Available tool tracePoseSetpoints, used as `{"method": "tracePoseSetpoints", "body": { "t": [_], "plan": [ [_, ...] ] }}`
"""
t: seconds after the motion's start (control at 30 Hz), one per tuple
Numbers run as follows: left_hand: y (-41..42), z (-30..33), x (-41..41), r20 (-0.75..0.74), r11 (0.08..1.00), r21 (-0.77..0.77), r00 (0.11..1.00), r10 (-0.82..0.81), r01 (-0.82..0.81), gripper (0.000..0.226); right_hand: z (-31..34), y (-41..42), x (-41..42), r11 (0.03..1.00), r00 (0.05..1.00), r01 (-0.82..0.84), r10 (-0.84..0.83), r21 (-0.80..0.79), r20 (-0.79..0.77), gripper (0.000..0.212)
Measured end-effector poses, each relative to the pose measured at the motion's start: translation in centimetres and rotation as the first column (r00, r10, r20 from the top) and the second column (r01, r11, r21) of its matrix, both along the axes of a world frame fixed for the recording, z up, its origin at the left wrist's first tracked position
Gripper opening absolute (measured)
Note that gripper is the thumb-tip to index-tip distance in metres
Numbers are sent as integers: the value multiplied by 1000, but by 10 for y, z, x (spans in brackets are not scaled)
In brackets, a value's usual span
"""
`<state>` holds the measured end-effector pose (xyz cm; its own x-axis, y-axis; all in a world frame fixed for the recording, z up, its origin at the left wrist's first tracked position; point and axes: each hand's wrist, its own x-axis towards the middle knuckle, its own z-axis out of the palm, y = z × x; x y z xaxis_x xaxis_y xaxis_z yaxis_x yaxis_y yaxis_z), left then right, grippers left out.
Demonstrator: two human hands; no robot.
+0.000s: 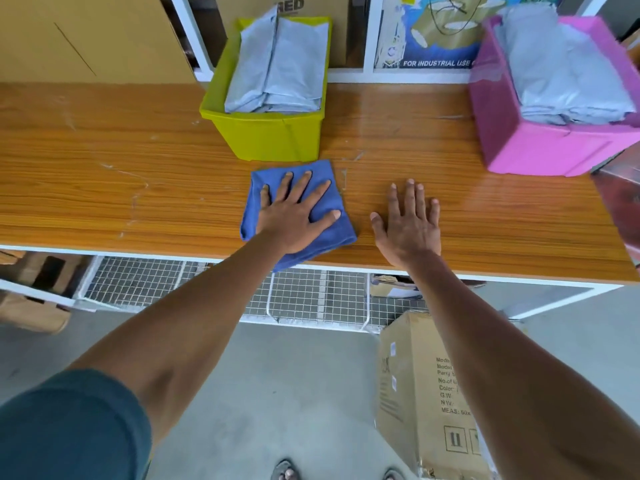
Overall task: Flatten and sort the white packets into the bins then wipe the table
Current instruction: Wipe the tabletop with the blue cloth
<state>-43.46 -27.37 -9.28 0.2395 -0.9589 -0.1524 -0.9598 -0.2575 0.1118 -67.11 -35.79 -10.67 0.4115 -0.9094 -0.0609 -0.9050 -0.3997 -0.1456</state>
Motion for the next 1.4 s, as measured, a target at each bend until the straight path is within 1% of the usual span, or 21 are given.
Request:
{"method": "tracePoseSetpoints", "body": {
  "t": [0.13, 0.2, 0.3, 0.4, 0.47, 0.53, 0.6, 0.73, 0.8, 0.9, 1.0, 1.1, 1.2, 1.3, 1.4],
  "plan": [
    [43, -6, 25, 28, 993, -79, 996, -83, 85, 80, 1, 3, 5, 999, 999, -41, 40, -23, -13, 77],
    [39, -5, 49, 26, 994, -86, 998, -62, 64, 80, 1, 4, 5, 999, 999, -42, 41, -35, -25, 77],
    [19, -3, 73, 20, 999, -42, 1000, -17, 18, 82, 1, 6, 8, 999, 998, -23, 22, -24, -57, 76],
    [19, -3, 81, 31, 998, 8, 998, -57, 57, 82, 4, 18, 19, 999, 998, 21, -20, 27, -68, 76],
    [24, 4, 83, -8, 995, 68, 997, -71, 71, 82, 8, 29, 32, 996, 997, 49, -44, 73, -67, 77],
    [31, 14, 84, -69, 994, 73, 995, -78, 83, 83, 14, 40, 46, 989, 997, 69, -64, 129, -47, 76],
    [44, 26, 85, -122, 994, -6, 987, -105, 105, 80, 27, 50, 63, 978, 995, 90, -95, 191, 20, 74],
    [63, 55, 84, -216, 969, -234, 967, -136, 84, 56, 58, 60, 93, 962, 949, 105, -173, 253, 264, 71],
    [62, 78, 87, -217, 932, -353, 963, -161, 76, 44, 81, 59, 109, 962, 925, 121, -199, 245, 324, 64],
    [48, 118, 97, -221, 892, -451, 971, -95, -15, 35, 115, 44, 131, 962, 861, 148, -240, 231, 448, 59],
    [29, 148, 114, -263, 856, -499, 965, 1, -136, 35, 138, 17, 152, 952, 793, 164, -282, 258, 540, 64],
    [8, 159, 133, -317, 852, -452, 940, 126, -266, 40, 152, -10, 169, 949, 743, 146, -291, 278, 603, 67],
    [-11, 153, 152, -348, 854, -369, 906, 241, -368, 50, 157, -33, 182, 951, 716, 106, -276, 291, 641, 57],
    [-28, 142, 168, -474, 855, -279, 837, 273, -436, 60, 150, -57, 196, 948, 681, 63, -269, 311, 682, 54],
    [-44, 132, 183, -566, 856, -225, 778, 274, -465, 63, 143, -74, 207, 945, 701, 20, -247, 328, 669, 57]
  ]
}}
